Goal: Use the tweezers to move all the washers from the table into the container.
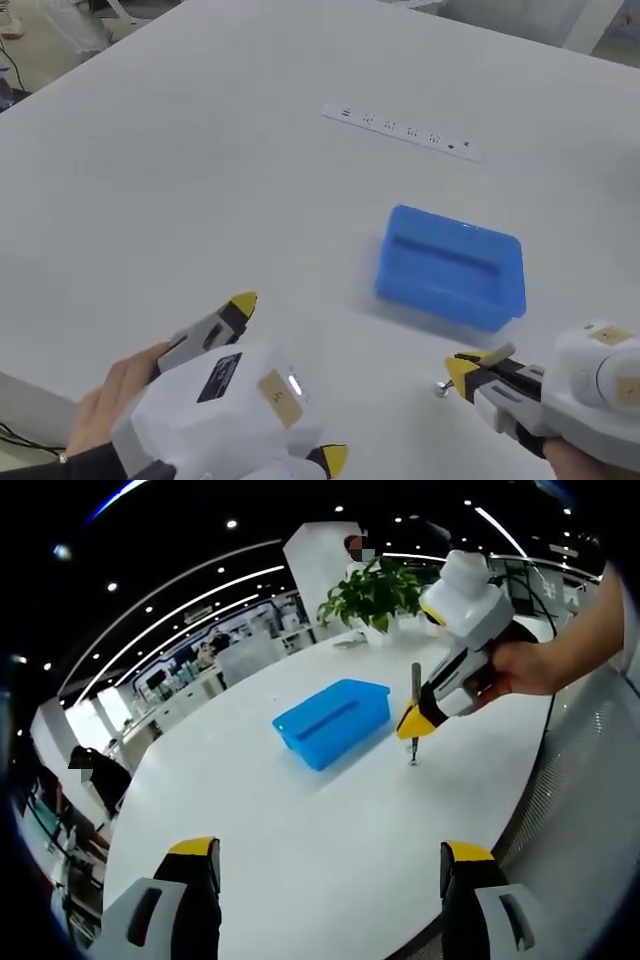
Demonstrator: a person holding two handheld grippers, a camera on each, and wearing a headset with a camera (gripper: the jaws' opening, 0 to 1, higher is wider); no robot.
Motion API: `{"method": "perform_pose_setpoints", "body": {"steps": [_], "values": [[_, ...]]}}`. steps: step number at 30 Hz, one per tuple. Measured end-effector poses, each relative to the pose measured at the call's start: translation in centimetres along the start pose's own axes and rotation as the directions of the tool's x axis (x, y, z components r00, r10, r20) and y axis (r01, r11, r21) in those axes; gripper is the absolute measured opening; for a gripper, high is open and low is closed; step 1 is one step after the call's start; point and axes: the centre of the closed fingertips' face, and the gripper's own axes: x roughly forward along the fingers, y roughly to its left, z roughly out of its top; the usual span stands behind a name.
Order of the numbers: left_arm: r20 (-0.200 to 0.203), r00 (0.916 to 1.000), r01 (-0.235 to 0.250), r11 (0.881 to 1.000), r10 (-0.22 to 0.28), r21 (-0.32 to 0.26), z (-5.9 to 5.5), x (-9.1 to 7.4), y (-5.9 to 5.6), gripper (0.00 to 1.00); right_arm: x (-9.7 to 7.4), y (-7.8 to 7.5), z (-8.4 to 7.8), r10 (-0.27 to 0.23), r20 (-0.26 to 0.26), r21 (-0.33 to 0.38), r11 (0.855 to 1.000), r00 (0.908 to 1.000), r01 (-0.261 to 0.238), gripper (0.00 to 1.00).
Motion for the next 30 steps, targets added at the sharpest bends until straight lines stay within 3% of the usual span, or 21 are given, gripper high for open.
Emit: {"method": "perform_pose_setpoints", "body": {"steps": [5,11,21,27,30], "values": [[-0.001,1.0,0.003,1.0,-0.003,0.011,-0.01,0.0,-0.12,0.93,-0.18,-0.31,-0.25,-0.003,0.002,0.042,0.999,1.0,0.003,0.02],[-0.005,1.0,0.001,1.0,-0.001,0.012,-0.1,0.03,-0.07,0.93,-0.39,0.26,-0.43,-0.014,-0.003,0.019,1.0,0.9999,0.014,0.02],[-0.019,0.9998,-0.003,1.0,0.003,0.015,-0.36,0.11,0.02,0.92,-0.37,-0.05,-0.3,-0.02,-0.011,0.075,0.997,0.9998,0.02,0.03],[-0.023,0.9997,-0.004,1.0,0.005,0.019,-0.44,0.13,0.03,0.92,-0.1,0.47,0.06,-0.024,-0.026,0.029,0.999,0.9994,0.025,0.03],[-0.027,0.9996,-0.003,1.0,0.004,0.023,-0.49,0.16,-0.02,0.92,0.11,0.01,0.31,-0.02,-0.023,0.058,0.998,0.9995,0.021,0.03]]}}
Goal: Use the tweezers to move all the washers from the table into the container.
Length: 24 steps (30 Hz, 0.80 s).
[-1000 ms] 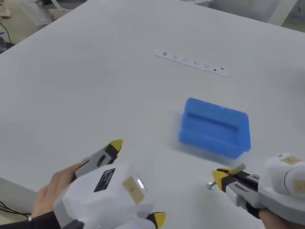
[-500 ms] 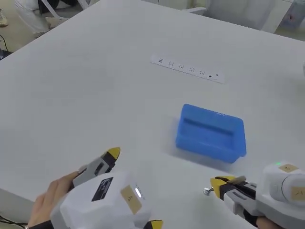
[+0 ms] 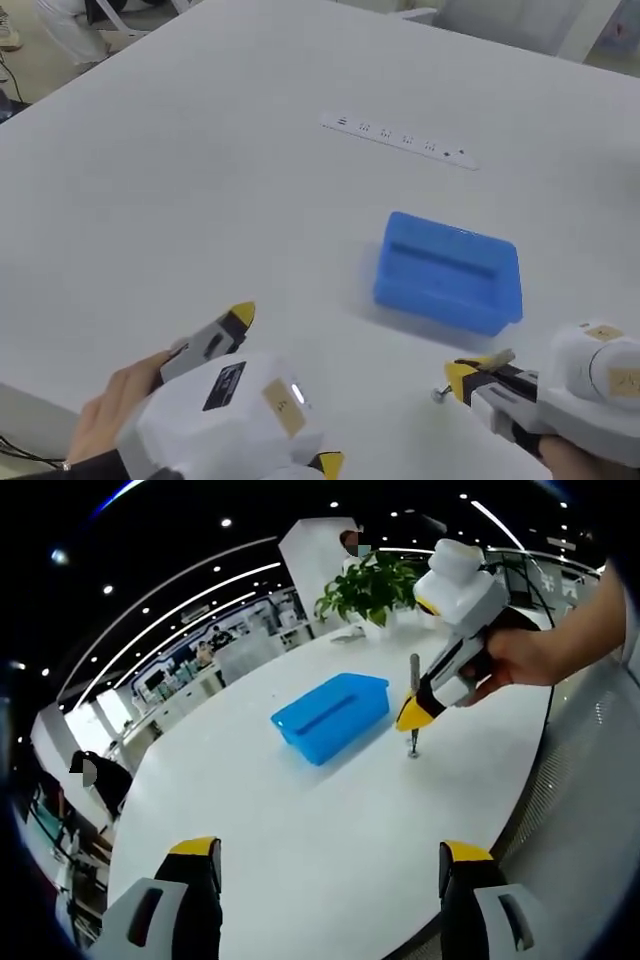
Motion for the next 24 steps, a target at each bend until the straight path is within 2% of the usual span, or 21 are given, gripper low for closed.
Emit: {"method": "perform_pose_setpoints", "body": {"steps": [2,9,14,16,17,20,24], "values": [[0.0,1.0,0.0,1.0,0.0,0.001,0.0,0.0,0.0,0.92,0.2,-0.3,0.1,0.006,-0.001,0.008,1.0,1.0,-0.006,0.03],[-0.005,1.0,-0.003,1.0,0.003,-0.001,-0.1,0.0,0.1,0.92,0.1,0.2,1.0,0.022,-0.003,-0.036,0.999,0.9998,-0.022,0.03],[0.004,1.0,0.007,1.0,-0.007,-0.005,0.1,0.0,-0.1,0.92,-0.2,0.3,1.9,0.043,0.006,-0.036,0.998,0.9991,-0.042,0.03],[0.04,0.9986,0.034,0.999,-0.034,-0.017,0.8,-0.2,-0.6,0.95,-0.6,0.4,2.5,0.041,0.019,-0.039,0.998,0.999,-0.04,0.03],[0.046,0.9984,0.034,0.999,-0.033,-0.016,0.8,-0.2,-0.6,0.96,-0.8,0.5,2.9,0.043,0.027,-0.038,0.998,0.9987,-0.042,0.03],[0.056,0.9976,0.043,0.999,-0.041,-0.025,1.0,-0.2,-0.8,0.97,-1.6,0.6,4.6,0.051,0.067,-0.035,0.998,0.9965,-0.048,0.03],[0.05,0.9978,0.044,0.999,-0.043,-0.022,0.9,-0.2,-0.8,0.98,-2.4,0.3,7.1,0.044,0.129,-0.031,0.999,0.9907,-0.041,0.03]]}}
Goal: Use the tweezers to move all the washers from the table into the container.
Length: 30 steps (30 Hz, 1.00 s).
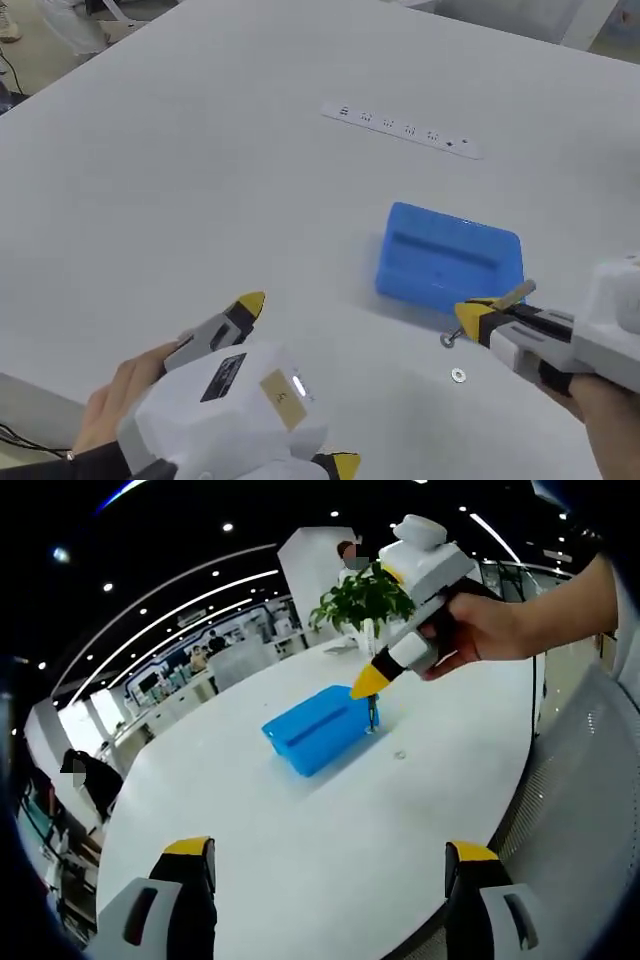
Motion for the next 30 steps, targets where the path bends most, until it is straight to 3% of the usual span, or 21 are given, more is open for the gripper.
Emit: {"method": "perform_pose_setpoints", "body": {"steps": [6,14,18,19,22,30], "values": [[-0.011,0.9999,0.001,1.0,-0.001,0.016,-0.2,0.0,-0.1,0.97,0.0,-1.6,2.8,-0.042,0.069,0.012,0.999,0.9967,0.041,0.03],[-0.025,0.9996,-0.01,1.0,0.011,0.014,-0.4,0.1,0.1,0.96,1.8,-4.7,4.0,-0.106,0.095,0.014,0.994,0.9898,0.105,0.03],[-0.029,0.9995,-0.01,1.0,0.011,0.014,-0.5,0.1,0.1,0.96,3.7,-5.5,3.2,-0.105,0.07,0.023,0.994,0.992,0.104,0.03],[-0.031,0.9995,-0.011,1.0,0.012,0.015,-0.5,0.1,0.2,0.96,4.4,-5.8,2.3,-0.107,0.035,0.014,0.994,0.9936,0.107,0.03],[-0.034,0.9993,-0.013,1.0,0.014,0.014,-0.6,0.1,0.2,0.96,5.4,-6.0,1.2,-0.11,0.013,0.001,0.994,0.9939,0.11,0.03],[-0.046,0.9987,-0.019,1.0,0.019,0.01,-0.8,0.2,0.4,0.95,6.4,-6.7,-0.3,-0.127,-0.015,0.0,0.992,0.9918,0.127,0.03]]}}
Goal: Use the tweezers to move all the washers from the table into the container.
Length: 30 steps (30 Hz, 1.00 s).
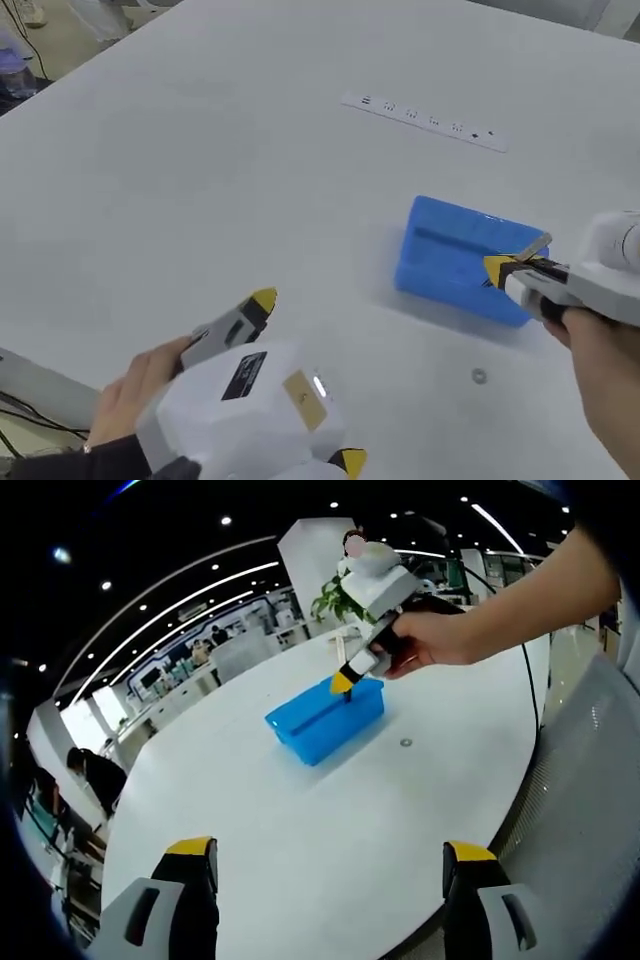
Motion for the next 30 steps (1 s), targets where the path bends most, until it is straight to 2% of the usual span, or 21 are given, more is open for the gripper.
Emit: {"method": "perform_pose_setpoints", "body": {"steps": [19,20,30], "values": [[-0.014,0.9999,0.002,1.0,-0.001,0.006,-0.3,0.1,0.0,0.95,1.6,-0.2,-1.2,0.001,-0.029,-0.004,1.0,0.9996,-0.001,0.03],[-0.015,0.9999,0.001,1.0,-0.001,0.006,-0.3,0.1,0.0,0.95,1.6,-0.2,-1.0,-0.002,-0.015,-0.004,1.0,0.9999,0.002,0.03],[-0.018,0.9998,-0.008,1.0,0.008,0.006,-0.3,0.1,0.2,0.94,1.4,-0.2,-1.2,0.003,-0.019,0.017,1.0,0.9998,-0.003,0.04]]}}
